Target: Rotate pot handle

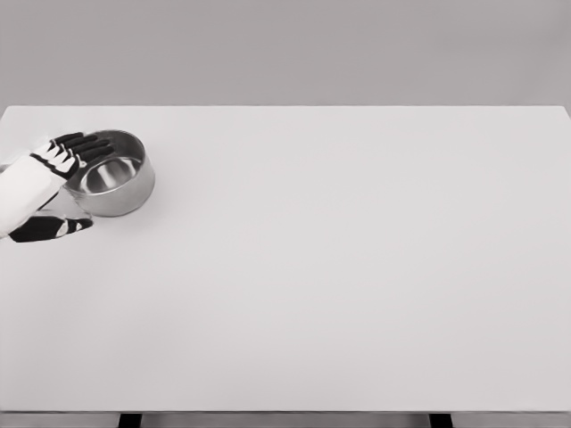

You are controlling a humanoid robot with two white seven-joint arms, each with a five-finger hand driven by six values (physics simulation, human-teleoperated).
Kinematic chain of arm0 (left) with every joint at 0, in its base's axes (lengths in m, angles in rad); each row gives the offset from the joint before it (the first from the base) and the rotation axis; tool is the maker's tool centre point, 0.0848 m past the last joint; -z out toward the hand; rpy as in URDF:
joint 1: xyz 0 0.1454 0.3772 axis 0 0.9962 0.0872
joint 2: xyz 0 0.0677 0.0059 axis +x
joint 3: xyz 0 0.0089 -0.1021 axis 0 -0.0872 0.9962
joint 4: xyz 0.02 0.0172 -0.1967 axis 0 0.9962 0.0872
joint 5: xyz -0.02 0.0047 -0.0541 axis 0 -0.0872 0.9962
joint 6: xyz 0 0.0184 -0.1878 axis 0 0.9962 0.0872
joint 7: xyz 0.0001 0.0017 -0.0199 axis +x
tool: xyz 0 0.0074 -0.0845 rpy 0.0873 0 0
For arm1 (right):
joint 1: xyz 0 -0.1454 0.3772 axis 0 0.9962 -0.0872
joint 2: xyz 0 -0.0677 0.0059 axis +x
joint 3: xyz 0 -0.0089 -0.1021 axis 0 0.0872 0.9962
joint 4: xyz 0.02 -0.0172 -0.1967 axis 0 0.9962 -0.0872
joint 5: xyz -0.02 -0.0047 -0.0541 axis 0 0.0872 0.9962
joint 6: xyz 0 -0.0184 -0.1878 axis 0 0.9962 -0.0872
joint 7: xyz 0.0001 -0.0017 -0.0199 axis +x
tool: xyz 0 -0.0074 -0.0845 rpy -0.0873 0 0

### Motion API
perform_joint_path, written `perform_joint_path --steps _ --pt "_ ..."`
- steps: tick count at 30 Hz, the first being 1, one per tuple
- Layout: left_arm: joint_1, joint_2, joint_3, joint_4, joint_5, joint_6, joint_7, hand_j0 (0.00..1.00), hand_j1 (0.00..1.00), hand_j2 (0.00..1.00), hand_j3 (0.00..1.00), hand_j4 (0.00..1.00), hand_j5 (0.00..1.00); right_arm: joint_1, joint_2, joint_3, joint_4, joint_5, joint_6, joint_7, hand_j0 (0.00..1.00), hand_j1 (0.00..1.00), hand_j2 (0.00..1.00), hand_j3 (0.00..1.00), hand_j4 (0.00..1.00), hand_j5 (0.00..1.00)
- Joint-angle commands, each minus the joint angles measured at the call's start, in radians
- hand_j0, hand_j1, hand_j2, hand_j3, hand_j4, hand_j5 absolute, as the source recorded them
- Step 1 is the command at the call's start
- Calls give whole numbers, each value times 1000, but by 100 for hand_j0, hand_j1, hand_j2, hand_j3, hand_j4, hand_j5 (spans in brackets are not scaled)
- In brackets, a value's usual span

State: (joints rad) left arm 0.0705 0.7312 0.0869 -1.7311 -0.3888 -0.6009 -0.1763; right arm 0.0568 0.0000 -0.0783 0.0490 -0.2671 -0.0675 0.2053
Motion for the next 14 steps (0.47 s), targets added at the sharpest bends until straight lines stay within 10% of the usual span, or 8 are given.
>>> perform_joint_path --steps 1,7,14 --pt "0 -32 5 -10 19 -10 0 100 100 100 100 100 100 0 0 0 0 0 0 0 100 100 100 100 100 100" --pt "15 -154 31 -73 117 -10 -189 100 100 100 100 100 100 0 0 0 0 0 0 0 100 100 100 100 100 100" --pt "23 -177 31 -73 122 -10 -199 100 100 100 100 100 100 0 0 0 0 0 0 0 100 100 100 100 100 100"
